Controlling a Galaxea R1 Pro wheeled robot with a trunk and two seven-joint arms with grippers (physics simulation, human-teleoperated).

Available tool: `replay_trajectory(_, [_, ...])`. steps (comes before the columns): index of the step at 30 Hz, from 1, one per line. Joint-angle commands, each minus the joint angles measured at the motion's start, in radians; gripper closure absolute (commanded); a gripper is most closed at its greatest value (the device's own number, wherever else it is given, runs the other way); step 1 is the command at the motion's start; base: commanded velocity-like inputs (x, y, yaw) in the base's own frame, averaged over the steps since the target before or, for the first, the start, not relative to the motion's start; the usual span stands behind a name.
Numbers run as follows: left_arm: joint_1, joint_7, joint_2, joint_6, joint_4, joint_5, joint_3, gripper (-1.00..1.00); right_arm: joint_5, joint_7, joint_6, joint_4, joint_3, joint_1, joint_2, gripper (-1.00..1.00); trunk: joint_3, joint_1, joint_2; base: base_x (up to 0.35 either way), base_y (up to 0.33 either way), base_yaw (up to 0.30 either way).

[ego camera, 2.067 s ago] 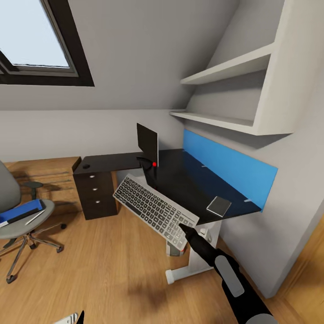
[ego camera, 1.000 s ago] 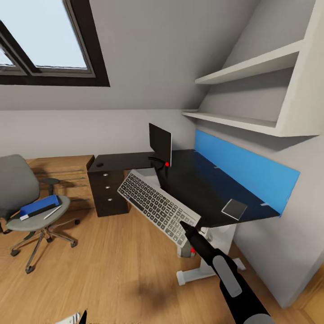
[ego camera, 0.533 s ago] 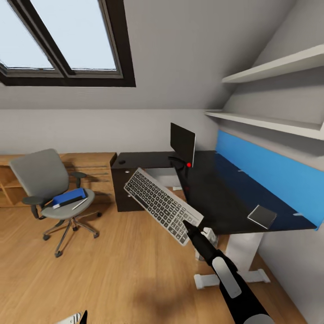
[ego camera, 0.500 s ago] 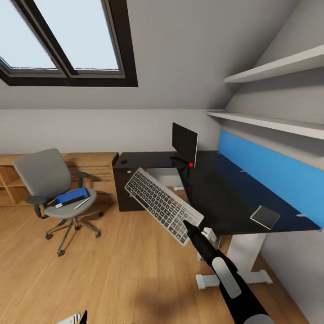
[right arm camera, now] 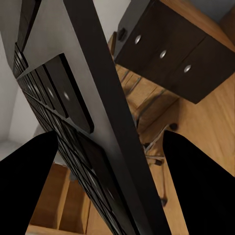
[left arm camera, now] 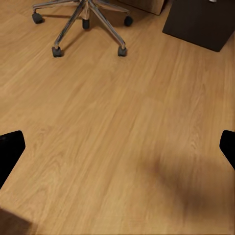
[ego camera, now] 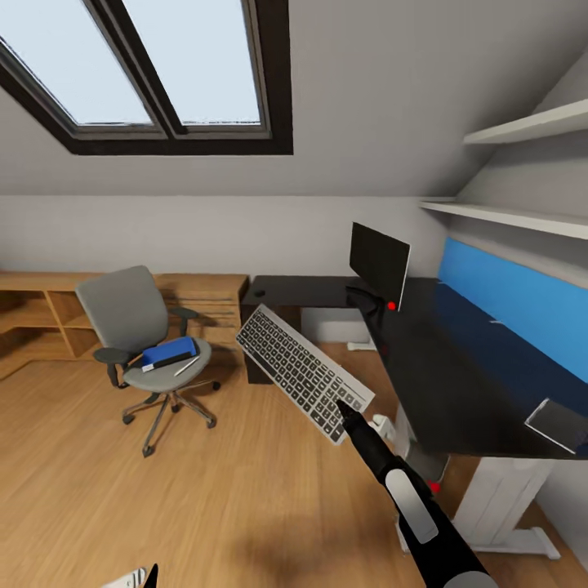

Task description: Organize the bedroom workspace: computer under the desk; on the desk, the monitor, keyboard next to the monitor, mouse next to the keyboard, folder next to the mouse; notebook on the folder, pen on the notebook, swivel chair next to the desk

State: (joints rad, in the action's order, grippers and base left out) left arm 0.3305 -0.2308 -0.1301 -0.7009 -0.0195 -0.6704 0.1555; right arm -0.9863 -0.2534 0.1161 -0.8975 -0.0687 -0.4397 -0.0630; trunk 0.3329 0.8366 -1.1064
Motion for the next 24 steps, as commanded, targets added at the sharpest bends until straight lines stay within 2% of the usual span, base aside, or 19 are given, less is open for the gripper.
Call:
replay_trajectory(1, [0.001,-0.005,0.0,-0.002,0.001,-0.011,0.007,-1.0,-0.013,-0.004,0.006,0.0,0.001,-0.001,0.0,1.0,0.001,0.001,-0.001,0.329,-0.081,0.018])
replay_trajectory(11, [0.001,-0.005,0.0,-0.002,0.001,-0.011,0.007,-1.0,-0.014,-0.003,0.004,0.0,0.002,-0.001,0.002,1.0,0.001,0.001,-0.001,0.303,-0.085,0.003])
replay_trajectory(18, [0.001,-0.005,0.001,-0.003,0.001,-0.01,0.007,-1.0,-0.013,-0.004,0.004,0.0,0.002,-0.001,0.001,1.0,-0.004,0.001,-0.001,0.057,0.013,0.0])
replay_trajectory(24, [0.001,-0.006,0.002,-0.003,0.001,-0.009,0.007,-1.0,-0.012,-0.004,0.004,0.0,0.001,-0.001,0.001,1.0,-0.013,0.001,-0.001,0.006,0.227,0.0])
